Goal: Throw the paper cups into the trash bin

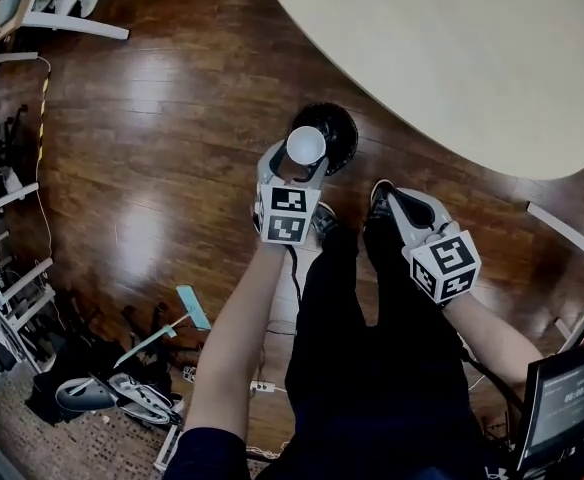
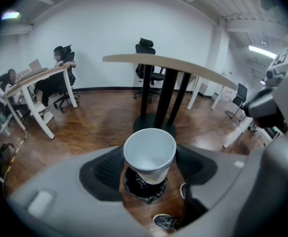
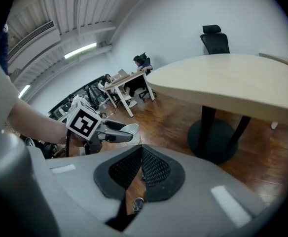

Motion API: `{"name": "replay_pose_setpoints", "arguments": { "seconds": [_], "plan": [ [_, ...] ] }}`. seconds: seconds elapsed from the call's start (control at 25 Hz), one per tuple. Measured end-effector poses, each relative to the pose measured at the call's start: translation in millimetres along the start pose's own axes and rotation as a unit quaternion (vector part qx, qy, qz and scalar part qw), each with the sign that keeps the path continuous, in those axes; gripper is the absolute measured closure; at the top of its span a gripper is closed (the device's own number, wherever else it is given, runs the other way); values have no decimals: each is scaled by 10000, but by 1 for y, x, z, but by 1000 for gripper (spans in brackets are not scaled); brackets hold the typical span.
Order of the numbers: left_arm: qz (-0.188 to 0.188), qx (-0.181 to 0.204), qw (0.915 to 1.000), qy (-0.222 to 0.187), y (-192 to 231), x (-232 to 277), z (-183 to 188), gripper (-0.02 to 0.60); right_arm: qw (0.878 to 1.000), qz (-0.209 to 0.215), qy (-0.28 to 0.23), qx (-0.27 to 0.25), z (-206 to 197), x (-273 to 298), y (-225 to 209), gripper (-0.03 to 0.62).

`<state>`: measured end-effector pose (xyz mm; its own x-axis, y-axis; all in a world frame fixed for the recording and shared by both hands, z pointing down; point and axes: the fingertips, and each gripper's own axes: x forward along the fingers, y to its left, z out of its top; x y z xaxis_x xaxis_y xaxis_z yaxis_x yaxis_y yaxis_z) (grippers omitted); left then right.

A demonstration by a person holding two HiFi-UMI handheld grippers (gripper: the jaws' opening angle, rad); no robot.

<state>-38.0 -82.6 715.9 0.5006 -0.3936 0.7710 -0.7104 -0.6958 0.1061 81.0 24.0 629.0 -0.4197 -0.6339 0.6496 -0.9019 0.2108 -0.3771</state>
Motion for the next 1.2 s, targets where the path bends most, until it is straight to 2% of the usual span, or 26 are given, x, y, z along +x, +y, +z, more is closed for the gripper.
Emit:
{"name": "replay_pose_setpoints", "arguments": {
  "seconds": [0.12, 0.28, 0.4, 0.48, 0.76, 0.92, 1.04, 1.12, 1.2],
  "plan": [
    [-41, -70, 9998, 177, -7, 22, -28, 252, 9997, 53, 226, -40, -30, 22, -22, 583],
    [-188, 148, 9993, 284, -9, 60, -50, 250, 9987, 210, 437, -135, -65, 54, -43, 583],
    [-184, 281, 9980, 532, -4, 104, -103, 252, 9975, 406, 564, -88, -121, 102, -63, 583],
    [-119, 393, 9966, 712, -2, 121, -129, 250, 9973, 494, 547, -39, -141, 123, -72, 583],
    [-86, 426, 9960, 775, -8, 117, -130, 250, 9968, 598, 494, -215, -117, 135, -78, 584],
    [-44, 358, 9965, 753, -2, 141, -127, 250, 9963, 686, 394, -325, -96, 141, -79, 583],
    [-141, 327, 9971, 666, -3, 164, -117, 251, 9924, 663, 315, -985, -75, 143, -85, 583],
    [-277, 514, 9960, 678, -9, 185, -123, 252, 9881, 595, 253, -1394, -73, 149, -93, 583],
    [-350, 779, 9933, 773, -11, 212, -143, 251, 9861, 614, 176, -1533, -78, 163, -101, 583]
  ]
}}
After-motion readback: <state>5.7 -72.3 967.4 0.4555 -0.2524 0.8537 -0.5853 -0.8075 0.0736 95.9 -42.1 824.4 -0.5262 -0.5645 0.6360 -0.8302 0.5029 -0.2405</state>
